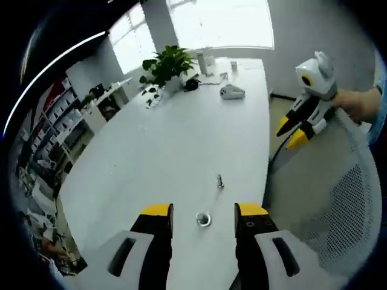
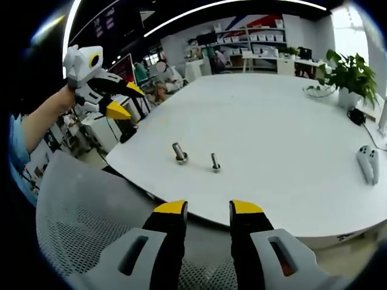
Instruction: Place the washer onto the threaded stud by aligning its center hole with the stud, sliding it down to the base, and recovering from edge contact or off-axis alignment until the washer reaches the visible bottom stop.
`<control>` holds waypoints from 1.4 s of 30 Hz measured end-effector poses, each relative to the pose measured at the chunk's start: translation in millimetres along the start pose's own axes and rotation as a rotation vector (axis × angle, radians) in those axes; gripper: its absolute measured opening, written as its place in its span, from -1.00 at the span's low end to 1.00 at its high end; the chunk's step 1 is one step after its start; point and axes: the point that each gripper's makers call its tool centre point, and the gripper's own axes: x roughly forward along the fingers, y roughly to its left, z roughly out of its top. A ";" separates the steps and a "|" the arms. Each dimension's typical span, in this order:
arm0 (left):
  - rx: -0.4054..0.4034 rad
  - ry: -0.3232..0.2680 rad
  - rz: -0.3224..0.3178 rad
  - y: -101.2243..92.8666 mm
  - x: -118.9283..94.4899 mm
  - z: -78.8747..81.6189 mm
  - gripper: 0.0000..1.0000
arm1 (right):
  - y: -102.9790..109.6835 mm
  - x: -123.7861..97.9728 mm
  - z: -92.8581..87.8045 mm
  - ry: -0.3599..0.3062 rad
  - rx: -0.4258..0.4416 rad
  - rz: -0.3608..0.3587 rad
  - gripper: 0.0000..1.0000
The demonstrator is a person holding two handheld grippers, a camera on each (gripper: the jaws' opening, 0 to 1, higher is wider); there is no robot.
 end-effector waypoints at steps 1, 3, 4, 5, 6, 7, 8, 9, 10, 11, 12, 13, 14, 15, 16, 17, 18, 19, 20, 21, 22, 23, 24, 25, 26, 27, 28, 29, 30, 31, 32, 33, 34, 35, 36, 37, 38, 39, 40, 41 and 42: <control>-0.014 -0.007 0.001 -0.6 -4.2 -0.2 -0.19 | 0.5 -0.1 0.4 -0.003 -0.003 0.003 -0.41; -0.076 -0.057 0.036 -1.1 -24.8 -0.5 -0.16 | 2.7 -0.3 2.0 -0.012 -0.014 0.015 -0.41; -0.104 -0.080 0.086 1.8 -37.0 -3.0 -0.16 | 3.6 -0.3 1.8 -0.011 -0.020 0.020 -0.41; -0.117 -0.097 0.115 3.1 -44.4 -5.2 -0.15 | 4.3 -0.3 1.2 -0.007 -0.026 0.024 -0.41; -0.138 -0.110 0.146 0.7 -53.8 -9.7 -0.14 | 5.6 -0.2 0.7 -0.004 -0.034 0.031 -0.41; -0.149 -0.124 0.166 -0.7 -60.1 -12.3 -0.12 | 7.0 -0.1 0.8 -0.005 -0.037 0.038 -0.41; -0.160 -0.137 0.182 -2.9 -64.8 -15.2 -0.11 | 7.8 -0.3 1.1 -0.007 -0.042 0.042 -0.41; -0.183 -0.150 0.202 -5.5 -71.5 -21.8 -0.10 | 8.3 -0.4 1.4 -0.009 -0.044 0.044 -0.41; -0.201 -0.158 0.215 -6.7 -74.9 -26.8 -0.07 | 8.8 -0.6 2.2 -0.014 -0.046 0.047 -0.41; -0.216 -0.167 0.224 -8.8 -77.8 -31.4 -0.05 | 8.1 -1.3 4.0 -0.027 -0.047 0.045 -0.40; -0.256 -0.192 0.241 -11.1 -80.7 -36.8 -0.02 | 5.9 -2.3 7.0 -0.050 -0.038 0.032 -0.40; -0.297 -0.217 0.252 -13.4 -82.2 -42.9 -0.01 | 5.7 -2.2 6.6 -0.049 -0.036 0.032 -0.40; -0.322 -0.220 0.255 -14.9 -82.1 -48.0 -0.01 | 6.0 -1.4 5.6 -0.040 -0.034 0.033 -0.40; -0.366 -0.223 0.264 -16.5 -81.9 -57.0 -0.02 | 5.9 -1.0 4.6 -0.031 -0.032 0.033 -0.40; -0.384 -0.227 0.271 -17.4 -81.6 -62.0 -0.07 | 5.5 -0.7 4.4 -0.028 -0.030 0.031 -0.40; -0.403 -0.249 0.276 -18.6 -81.9 -65.8 -0.10 | 5.3 -0.5 4.4 -0.027 -0.028 0.030 -0.40; -0.421 -0.267 0.284 -17.8 -82.4 -67.0 -0.10 | 5.2 -0.5 4.1 -0.026 -0.028 0.030 -0.40; -0.438 -0.282 0.287 -17.4 -83.1 -68.0 -0.05 | 4.9 -0.5 3.8 -0.024 -0.026 0.029 -0.40; -0.460 -0.303 0.285 -16.9 -83.9 -68.3 0.03 | 4.4 -0.5 3.4 -0.024 -0.019 0.026 -0.40; -0.490 -0.331 0.286 -15.6 -85.2 -67.3 0.13 | 3.7 -0.9 2.9 -0.022 -0.008 0.021 -0.40; -0.528 -0.380 0.288 -12.9 -87.8 -64.8 0.23 | 1.6 -1.2 1.7 -0.020 0.020 0.009 -0.40; -0.556 -0.393 0.282 -12.6 -88.4 -65.5 0.26 | 0.3 -1.3 2.6 -0.027 0.029 0.004 -0.39; -0.573 -0.389 0.283 -12.7 -89.9 -69.7 0.26 | 0.4 -1.2 3.6 -0.030 0.023 0.004 -0.39; -0.565 -0.394 0.298 -10.8 -91.5 -72.2 0.25 | 0.5 -0.7 3.7 -0.026 0.013 0.005 -0.40; -0.558 -0.417 0.324 -7.9 -94.0 -72.9 0.27 | 0.7 -0.3 2.2 -0.016 0.006 0.005 -0.40; -0.559 -0.426 0.333 -7.6 -94.4 -73.8 0.33 | 0.8 -0.5 1.5 -0.012 0.009 0.006 -0.40; -0.566 -0.441 0.353 -6.1 -95.0 -75.6 0.44 | 0.3 -0.8 1.5 -0.015 0.016 0.004 -0.39; -0.562 -0.450 0.362 -5.4 -94.5 -76.7 0.54 | -0.1 -1.0 1.6 -0.017 0.019 0.001 -0.39; -0.564 -0.458 0.374 -4.0 -93.5 -78.8 0.65 | -0.5 -1.0 1.7 -0.018 0.021 -0.001 -0.39; -0.570 -0.462 0.385 -2.9 -92.1 -81.1 0.77 | -0.4 -1.0 1.9 -0.020 0.021 -0.001 -0.39; -0.577 -0.459 0.386 -3.2 -87.8 -85.1 0.83 | -0.7 -1.3 2.7 -0.027 0.026 -0.004 -0.39; -0.581 -0.450 0.390 -2.9 -83.5 -88.7 0.88 | -0.9 -1.5 3.1 -0.031 0.029 -0.005 -0.39; -0.578 -0.438 0.398 -2.0 -81.0 -91.3 0.92 | -2.2 -2.1 4.5 -0.046 0.046 -0.011 -0.39; -0.570 -0.428 0.405 -1.2 -77.8 -93.5 0.95 | -3.0 -2.0 5.0 -0.050 0.052 -0.013 -0.39; -0.569 -0.421 0.409 -0.1 -75.4 -94.8 0.95 | -3.6 -1.4 5.0 -0.047 0.055 -0.015 -0.39; -0.582 -0.398 0.399 -0.6 -70.7 -97.5 0.93 | -4.1 -0.4 4.9 -0.042 0.053 -0.016 -0.39; -0.581 -0.375 0.381 -2.9 -67.1 -98.7 0.92 | -4.5 0.7 3.3 -0.027 0.037 -0.018 -0.40; -0.567 -0.375 0.378 -2.1 -65.4 -96.5 0.90 | -3.9 1.1 1.1 -0.010 0.029 -0.018 -0.40; -0.562 -0.377 0.383 5.0 -64.3 -98.9 0.86 | -2.5 1.3 -0.3 -0.001 0.026 -0.010 -0.40; -0.555 -0.375 0.391 8.8 -64.0 -98.9 0.83 | -2.1 1.0 -1.0 0.001 0.024 -0.008 -0.40; -0.556 -0.374 0.394 11.5 -64.6 -98.2 0.80 | -2.9 0.9 -1.8 0.004 0.026 -0.008 -0.39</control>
